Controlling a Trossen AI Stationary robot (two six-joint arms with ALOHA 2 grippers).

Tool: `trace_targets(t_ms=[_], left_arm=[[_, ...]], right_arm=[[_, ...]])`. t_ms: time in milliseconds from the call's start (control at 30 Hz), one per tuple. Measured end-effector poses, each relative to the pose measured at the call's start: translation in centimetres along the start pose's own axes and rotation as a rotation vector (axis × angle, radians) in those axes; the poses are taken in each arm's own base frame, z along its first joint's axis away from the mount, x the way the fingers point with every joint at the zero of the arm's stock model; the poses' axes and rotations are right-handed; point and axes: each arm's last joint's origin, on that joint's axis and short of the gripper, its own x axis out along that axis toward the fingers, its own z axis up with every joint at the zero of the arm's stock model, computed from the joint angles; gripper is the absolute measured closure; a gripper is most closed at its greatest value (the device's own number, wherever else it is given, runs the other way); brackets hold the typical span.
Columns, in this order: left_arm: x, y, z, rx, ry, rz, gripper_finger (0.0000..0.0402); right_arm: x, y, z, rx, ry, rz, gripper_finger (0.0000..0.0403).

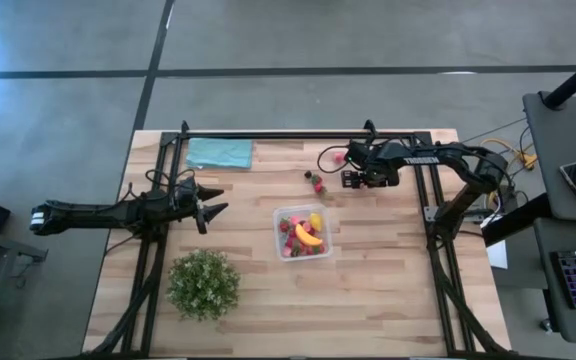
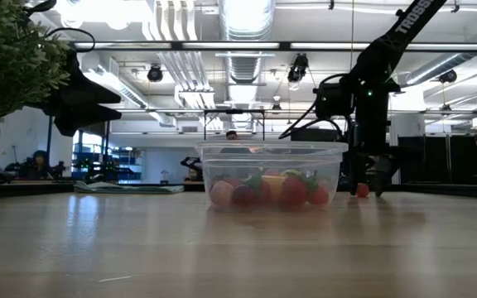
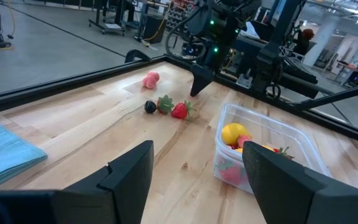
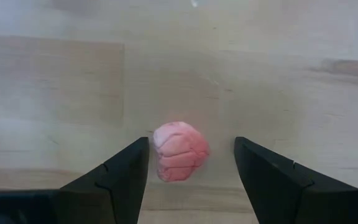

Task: Pick and placing Produce into tupperware
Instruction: Put the peach into the transparent container

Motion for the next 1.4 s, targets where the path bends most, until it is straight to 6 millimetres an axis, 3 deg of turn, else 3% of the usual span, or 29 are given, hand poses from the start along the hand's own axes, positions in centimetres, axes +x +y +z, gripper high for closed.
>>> trace_targets(t_ms=[1400], left_arm=[[0.00,0.00,0.00,0.000,0.001,0.001,0.0168]], right_arm=[[0.08,-0.10,0.23,-0.001,-0.033,-0.014,0.0175]])
